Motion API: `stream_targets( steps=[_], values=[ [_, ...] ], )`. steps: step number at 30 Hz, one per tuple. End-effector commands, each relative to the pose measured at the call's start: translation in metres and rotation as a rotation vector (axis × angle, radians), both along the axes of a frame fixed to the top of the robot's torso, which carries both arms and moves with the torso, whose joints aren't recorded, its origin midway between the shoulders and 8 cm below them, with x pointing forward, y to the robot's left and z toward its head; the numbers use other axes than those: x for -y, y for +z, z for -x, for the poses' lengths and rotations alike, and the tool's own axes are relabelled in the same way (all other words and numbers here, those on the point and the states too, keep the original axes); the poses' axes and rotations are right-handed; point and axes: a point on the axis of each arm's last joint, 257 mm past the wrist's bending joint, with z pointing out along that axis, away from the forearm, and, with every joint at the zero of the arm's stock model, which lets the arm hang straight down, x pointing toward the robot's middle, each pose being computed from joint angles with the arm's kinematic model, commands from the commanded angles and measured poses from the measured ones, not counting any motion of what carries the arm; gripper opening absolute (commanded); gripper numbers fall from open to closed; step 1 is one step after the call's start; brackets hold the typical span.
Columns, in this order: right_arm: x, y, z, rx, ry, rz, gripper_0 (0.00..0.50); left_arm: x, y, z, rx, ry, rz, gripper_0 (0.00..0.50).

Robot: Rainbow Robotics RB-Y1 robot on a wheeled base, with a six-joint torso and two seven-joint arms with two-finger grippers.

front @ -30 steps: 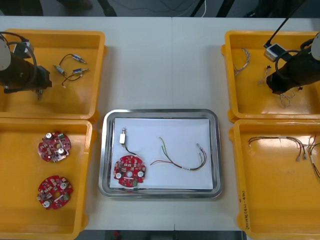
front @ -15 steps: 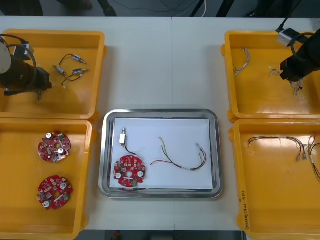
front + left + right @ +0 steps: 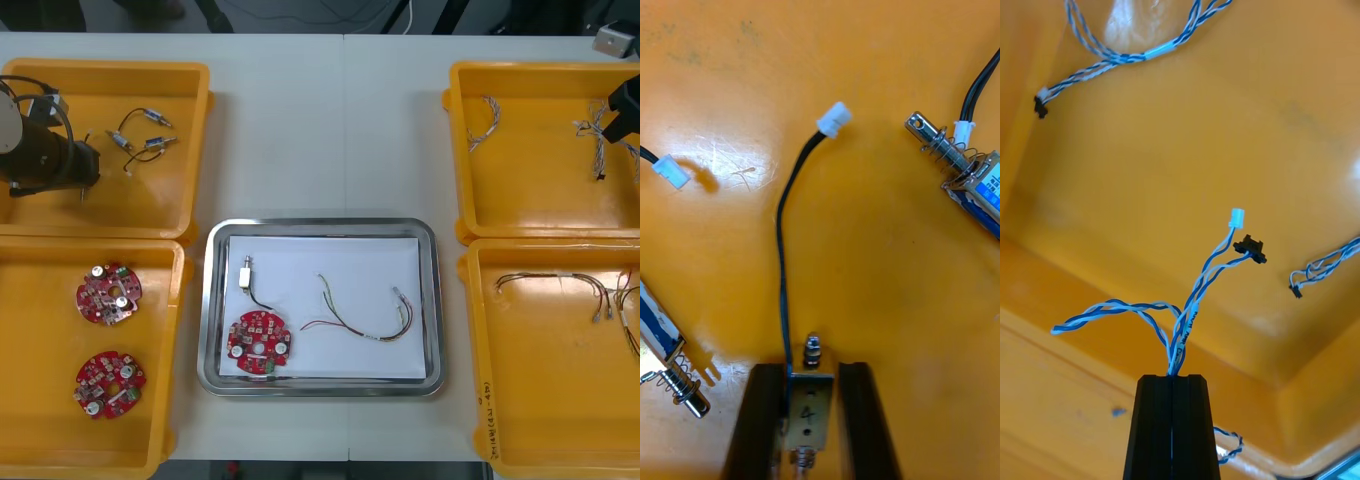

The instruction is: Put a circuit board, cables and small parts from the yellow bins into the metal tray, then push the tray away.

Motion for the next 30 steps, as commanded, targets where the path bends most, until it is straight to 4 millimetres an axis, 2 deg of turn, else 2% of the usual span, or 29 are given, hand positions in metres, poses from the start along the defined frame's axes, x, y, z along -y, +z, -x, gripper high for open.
stream_targets(
  steps=[1, 8, 15, 21, 22, 25, 30],
  values=[
    [0.011, 0.057, 0.002, 0.086, 0.02, 0.055, 0.0, 0.009, -0.008, 0.001, -0.004, -0.109, -0.061, 0.0],
    [-0.016, 0.085, -0.001, 0.2, 0.105, 0.095, 0.0, 0.009, -0.008, 0.001, -0.004, -0.11, -0.059, 0.0],
    [-0.055, 0.082, 0.011, 0.237, 0.233, 0.069, 0.0, 0.012, -0.007, 0.003, -0.012, -0.111, -0.048, 0.0],
    [-0.111, 0.078, 0.029, 0.25, 0.411, 0.125, 0.0, 0.013, 0.005, 0.006, -0.02, -0.11, -0.037, 0.0],
    [-0.129, 0.077, 0.037, 0.252, 0.447, 0.126, 0.0, 0.014, 0.009, 0.009, -0.028, -0.11, -0.032, 0.0],
    [-0.166, 0.07, 0.054, 0.245, 0.515, 0.118, 0.0, 0.016, 0.018, 0.015, -0.045, -0.113, -0.027, 0.0],
    [-0.217, 0.051, 0.081, 0.22, 0.635, 0.115, 0.0, 0.017, 0.03, 0.023, -0.063, -0.111, -0.03, 0.0]
  ],
)
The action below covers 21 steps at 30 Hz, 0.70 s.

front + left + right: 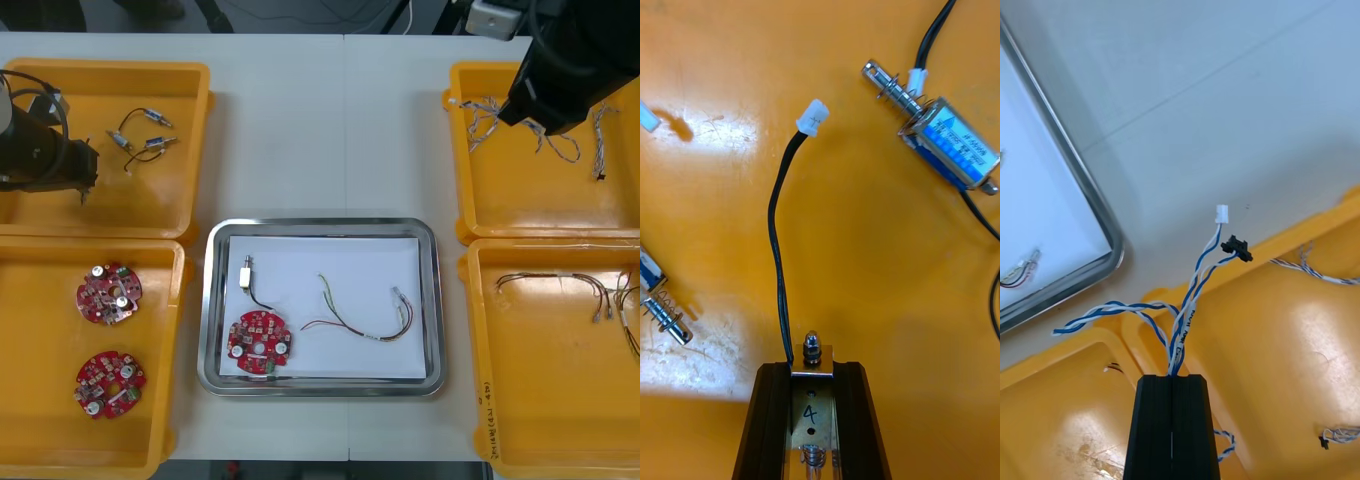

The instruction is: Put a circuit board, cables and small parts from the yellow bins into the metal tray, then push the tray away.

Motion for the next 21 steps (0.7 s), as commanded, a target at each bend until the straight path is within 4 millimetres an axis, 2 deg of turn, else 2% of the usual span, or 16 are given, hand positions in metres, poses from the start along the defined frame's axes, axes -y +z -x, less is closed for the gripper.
stream_targets(
  steps=[1, 7, 12, 13, 15, 19, 21],
  values=[
    [-0.038, -0.015, 0.025, -0.012, 0.124, 0.047, 0.0, 0.004, 0.023, 0.002, 0.021, -0.089, -0.049, 0.0],
    [-0.075, -0.044, 0.046, -0.04, 0.236, 0.103, 0.0, 0.006, 0.046, 0.017, -0.006, -0.085, -0.046, 0.0],
    [-0.104, -0.064, 0.053, -0.038, 0.298, 0.126, 0.0, 0.007, 0.06, 0.031, -0.031, -0.085, -0.061, 0.0],
    [-0.116, -0.072, 0.056, -0.036, 0.32, 0.128, 0.0, 0.009, 0.066, 0.037, -0.04, -0.089, -0.072, 0.0],
    [-0.128, -0.081, 0.057, -0.031, 0.339, 0.135, 0.0, 0.011, 0.071, 0.043, -0.051, -0.093, -0.082, 0.0],
    [-0.144, -0.099, 0.059, -0.017, 0.362, 0.167, 0.0, 0.013, 0.082, 0.054, -0.063, -0.092, -0.099, 0.0],
    [-0.15, -0.117, 0.06, -0.013, 0.371, 0.182, 0.0, 0.013, 0.088, 0.062, -0.074, -0.091, -0.118, 0.0]
  ],
)
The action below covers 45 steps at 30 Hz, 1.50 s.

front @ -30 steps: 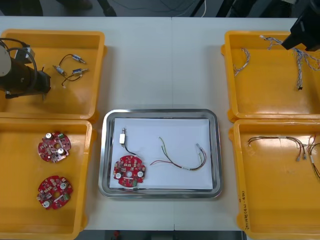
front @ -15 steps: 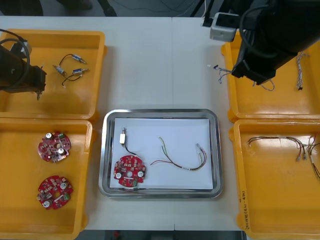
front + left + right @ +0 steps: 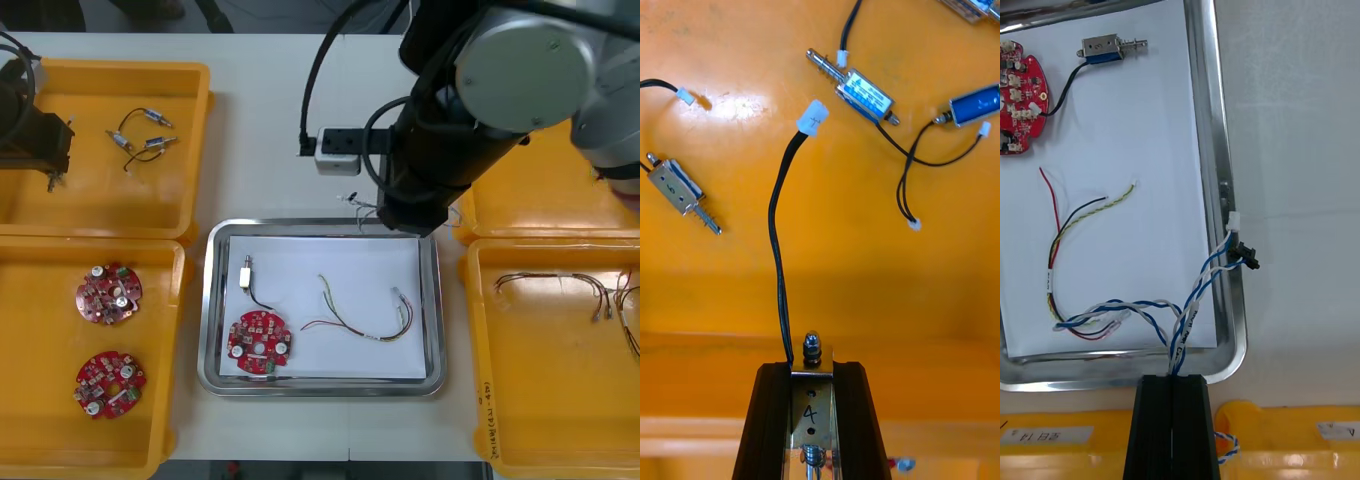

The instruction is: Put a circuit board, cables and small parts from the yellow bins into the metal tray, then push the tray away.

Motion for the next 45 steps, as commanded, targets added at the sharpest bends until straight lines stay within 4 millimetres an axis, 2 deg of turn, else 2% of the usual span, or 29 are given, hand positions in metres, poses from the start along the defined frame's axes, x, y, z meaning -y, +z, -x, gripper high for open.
stream_targets(
  steps=[1, 5, 14, 23, 32, 38, 45],
  values=[
    [-0.027, -0.031, 0.012, 0.015, 0.043, 0.014, 0.0, 0.002, 0.02, 0.013, 0.016, -0.033, -0.044, 0.0],
    [-0.027, -0.065, 0.017, -0.001, 0.056, 0.038, 0.0, 0.011, 0.028, 0.022, 0.018, -0.017, -0.047, 0.0],
    [-0.024, -0.099, 0.02, 0.009, 0.076, 0.06, 0.0, 0.038, 0.038, 0.036, 0.028, 0.01, -0.013, 0.0],
    [-0.02, -0.114, 0.004, 0.028, 0.047, 0.044, 0.0, 0.071, 0.049, 0.037, 0.079, 0.029, 0.06, 0.0],
    [-0.02, -0.131, -0.008, 0.042, 0.031, 0.024, 0.0, 0.103, 0.052, 0.041, 0.102, 0.042, 0.119, 0.0],
    [-0.017, -0.143, -0.009, 0.054, 0.033, 0.013, 0.0, 0.117, 0.059, 0.043, 0.131, 0.026, 0.127, 0.0],
    [-0.011, -0.156, -0.013, 0.088, 0.036, 0.016, 0.0, 0.129, 0.055, 0.047, 0.127, 0.047, 0.144, 0.0]
  ],
)
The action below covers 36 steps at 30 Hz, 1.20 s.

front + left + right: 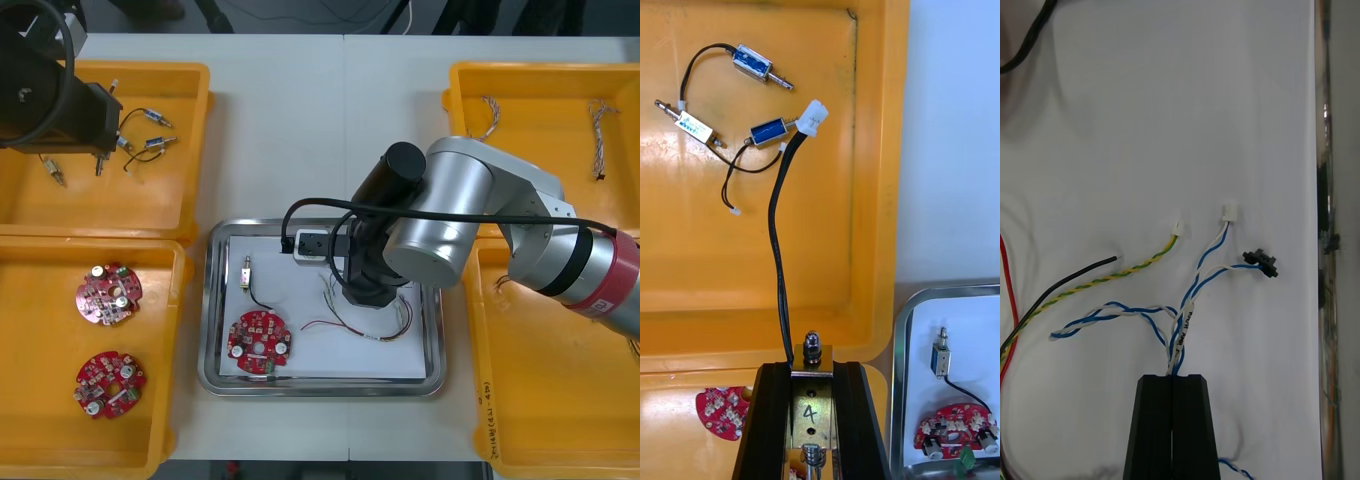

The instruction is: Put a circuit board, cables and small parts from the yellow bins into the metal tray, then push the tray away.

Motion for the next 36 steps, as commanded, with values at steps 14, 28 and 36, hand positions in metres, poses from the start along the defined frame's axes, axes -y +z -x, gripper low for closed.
stream_targets(
  steps=[14, 28, 36],
  values=[
    [0.02, -0.013, -0.008, 0.041, -0.027, 0.011, 0.046, 0.022, -0.01, 0.011, -0.027, 0.089, 0.091, 0.0],
    [0.008, 0.027, -0.009, 0.017, -0.077, -0.07, 0.5, 0.024, -0.01, 0.012, -0.033, 0.087, 0.101, 0.0],
    [0.014, 0.09, 0.0, -0.091, -0.187, -0.124, 0.5, 0.024, -0.01, 0.012, -0.033, 0.09, 0.103, 0.0]
  ],
)
